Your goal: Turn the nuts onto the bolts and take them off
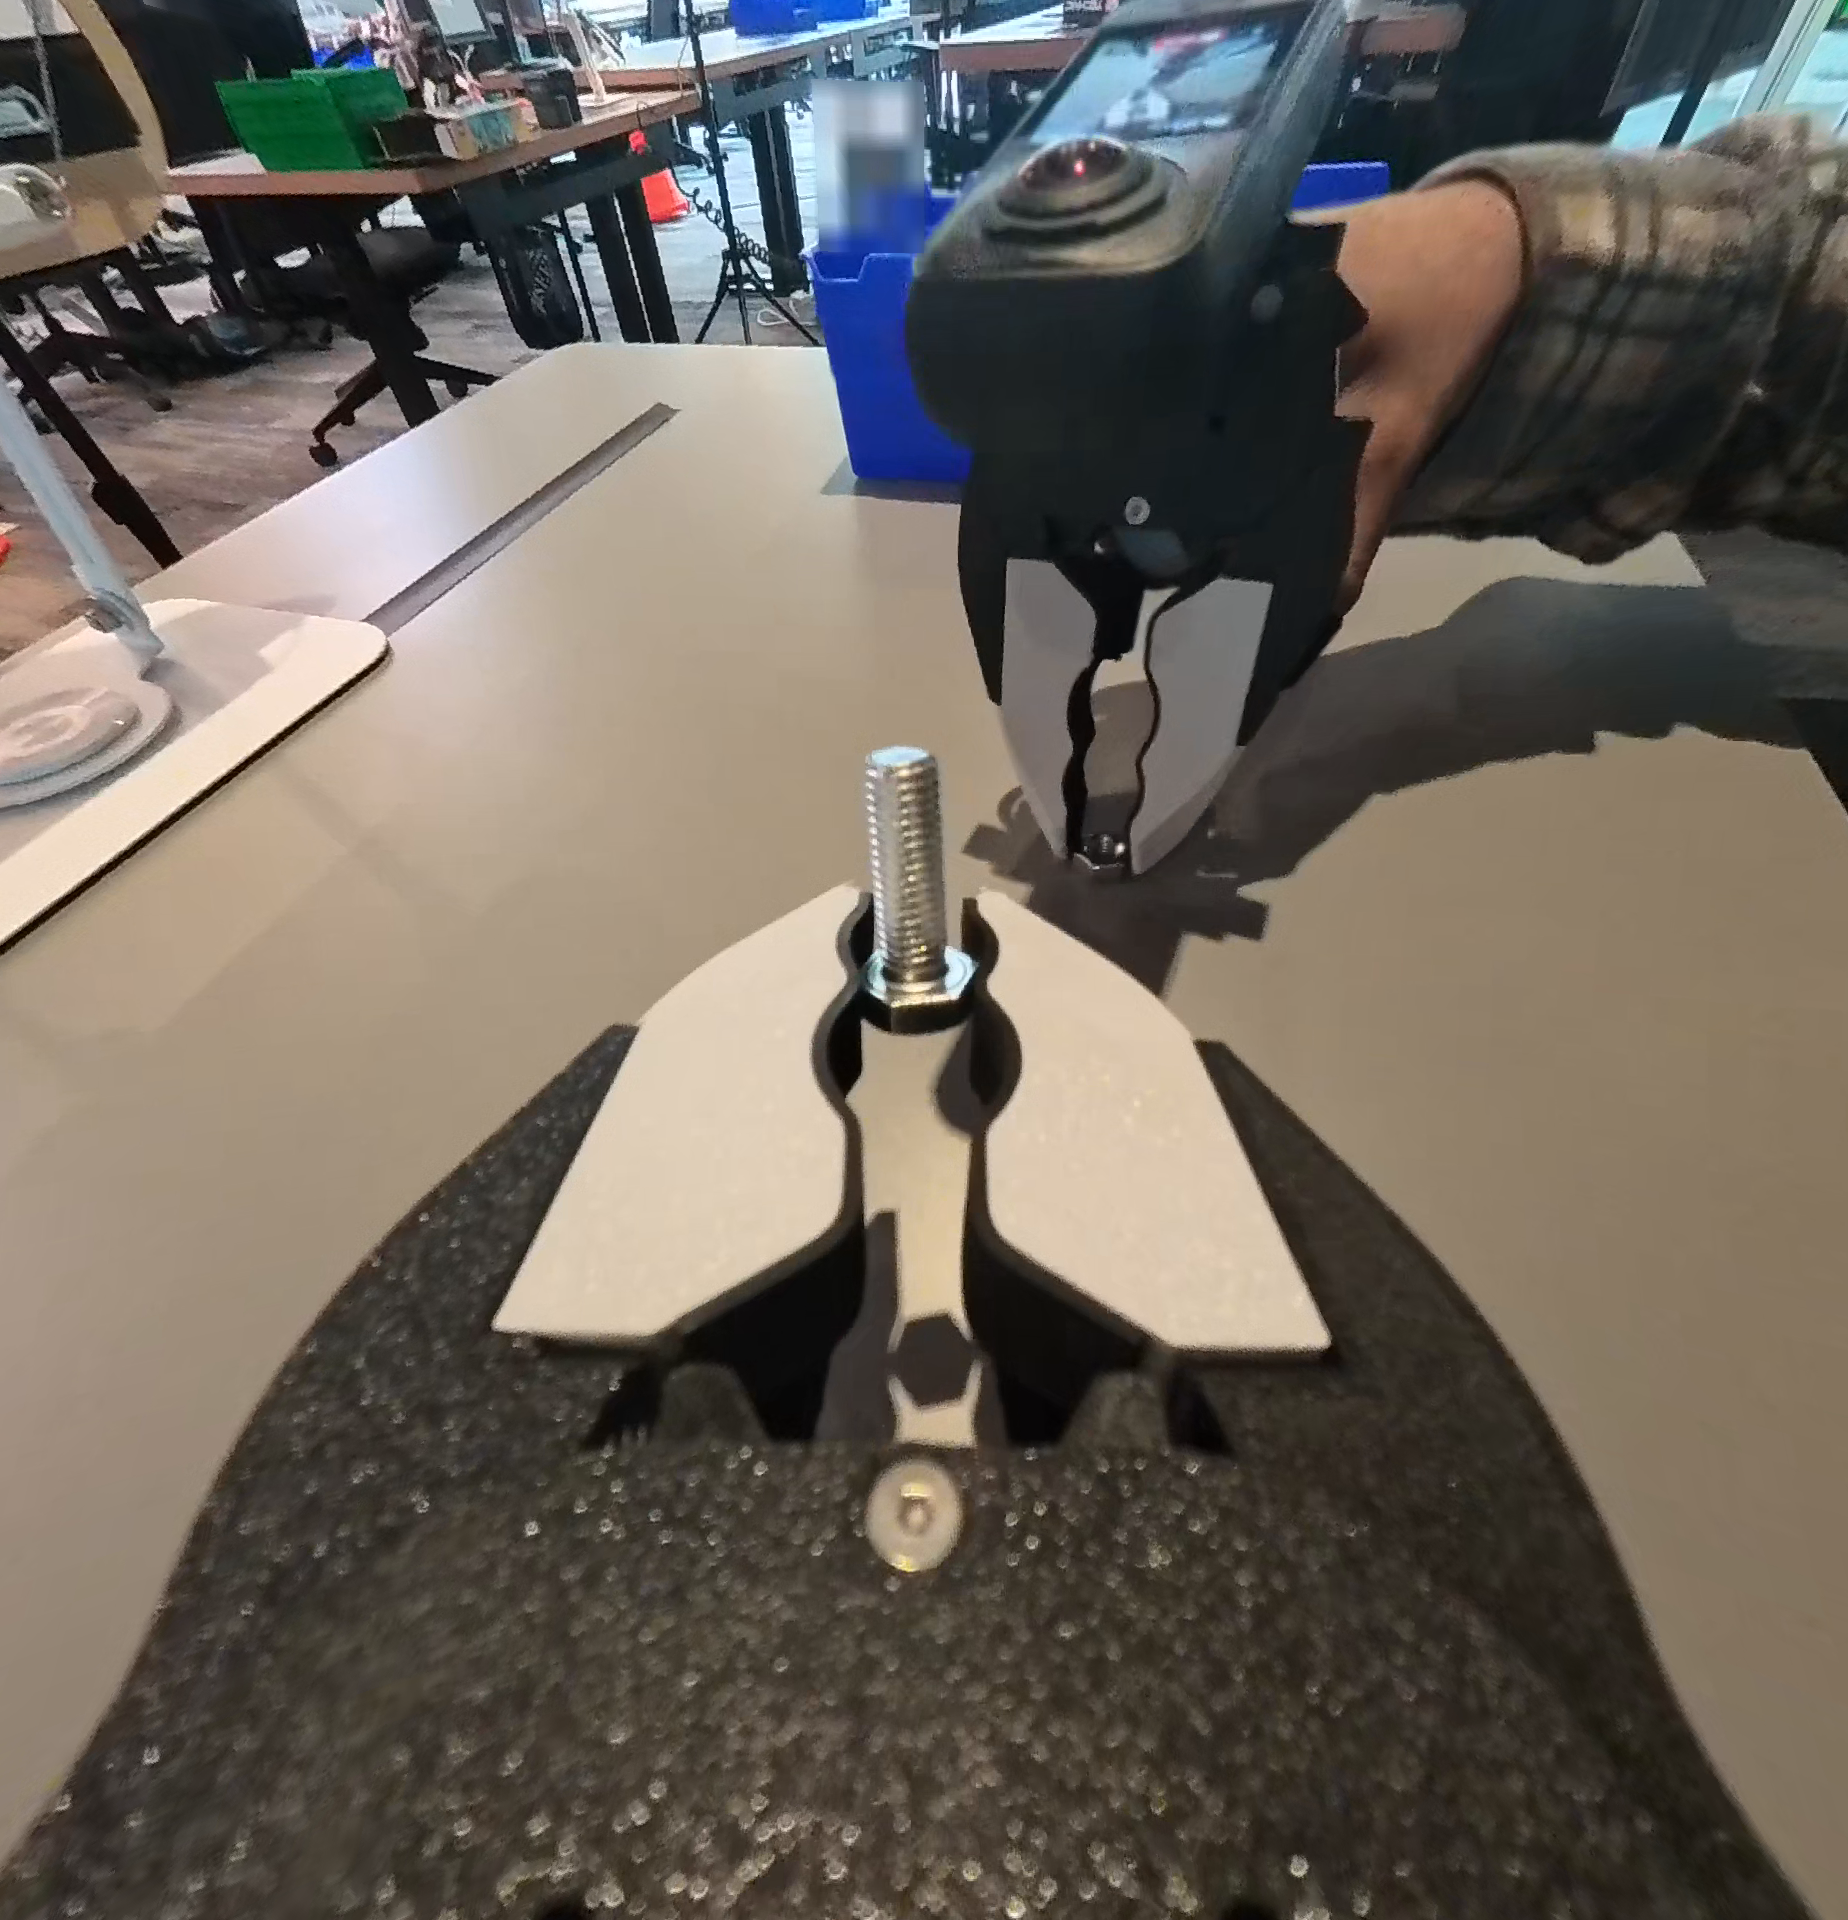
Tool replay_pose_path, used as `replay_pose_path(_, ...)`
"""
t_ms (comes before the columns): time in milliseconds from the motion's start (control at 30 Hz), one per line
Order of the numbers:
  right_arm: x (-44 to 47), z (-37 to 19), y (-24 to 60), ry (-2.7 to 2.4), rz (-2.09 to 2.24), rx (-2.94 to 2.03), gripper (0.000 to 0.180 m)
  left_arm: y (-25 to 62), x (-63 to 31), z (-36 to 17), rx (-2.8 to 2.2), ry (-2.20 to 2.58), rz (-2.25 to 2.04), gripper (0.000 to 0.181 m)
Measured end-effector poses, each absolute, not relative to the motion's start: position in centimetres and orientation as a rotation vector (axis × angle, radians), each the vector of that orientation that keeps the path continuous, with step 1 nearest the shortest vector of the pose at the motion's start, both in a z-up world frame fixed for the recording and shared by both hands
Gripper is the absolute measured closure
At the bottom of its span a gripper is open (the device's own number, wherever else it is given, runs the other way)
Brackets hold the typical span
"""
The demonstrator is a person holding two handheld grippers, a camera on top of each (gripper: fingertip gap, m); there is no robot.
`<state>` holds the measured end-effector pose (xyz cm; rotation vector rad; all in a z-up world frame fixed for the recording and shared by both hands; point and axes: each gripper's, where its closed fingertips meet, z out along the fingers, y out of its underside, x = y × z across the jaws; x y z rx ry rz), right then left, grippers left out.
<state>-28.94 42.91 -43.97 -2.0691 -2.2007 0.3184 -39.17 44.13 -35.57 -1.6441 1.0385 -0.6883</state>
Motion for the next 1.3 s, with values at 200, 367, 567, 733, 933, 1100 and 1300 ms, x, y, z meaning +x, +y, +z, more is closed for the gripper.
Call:
replay_pose_path(200, -30.7, -40.9, 44.3, -2.057, 0.406, -1.956, 0.134, 44.0, -39.0, -35.1, -1.624, 1.025, -0.713, 0.166)
replay_pose_path(367, -38.1, -31.4, 42.1, -1.605, 1.131, -1.533, 0.147, 43.4, -38.1, -34.5, -1.591, 1.013, -0.782, 0.166)
replay_pose_path(567, -40.4, -29.8, 41.4, -1.482, 1.244, -1.357, 0.152, 42.7, -37.3, -34.3, -1.571, 1.026, -0.815, 0.166)
replay_pose_path(733, -40.5, -30.1, 40.9, -1.488, 1.283, -1.337, 0.170, 42.2, -36.9, -33.7, -1.548, 1.018, -0.857, 0.165)
replay_pose_path(933, -39.5, -30.7, 40.4, -1.518, 1.251, -1.328, 0.171, 41.6, -36.1, -34.2, -1.563, 1.046, -0.909, 0.164)
replay_pose_path(1100, -37.9, -30.2, 41.2, -1.508, 1.158, -1.326, 0.171, 41.6, -35.8, -34.9, -1.575, 1.039, -0.930, 0.134)
replay_pose_path(1300, -37.1, -30.1, 41.4, -1.484, 1.242, -1.353, 0.171, 41.5, -36.4, -33.8, -1.521, 1.010, -0.957, 0.125)
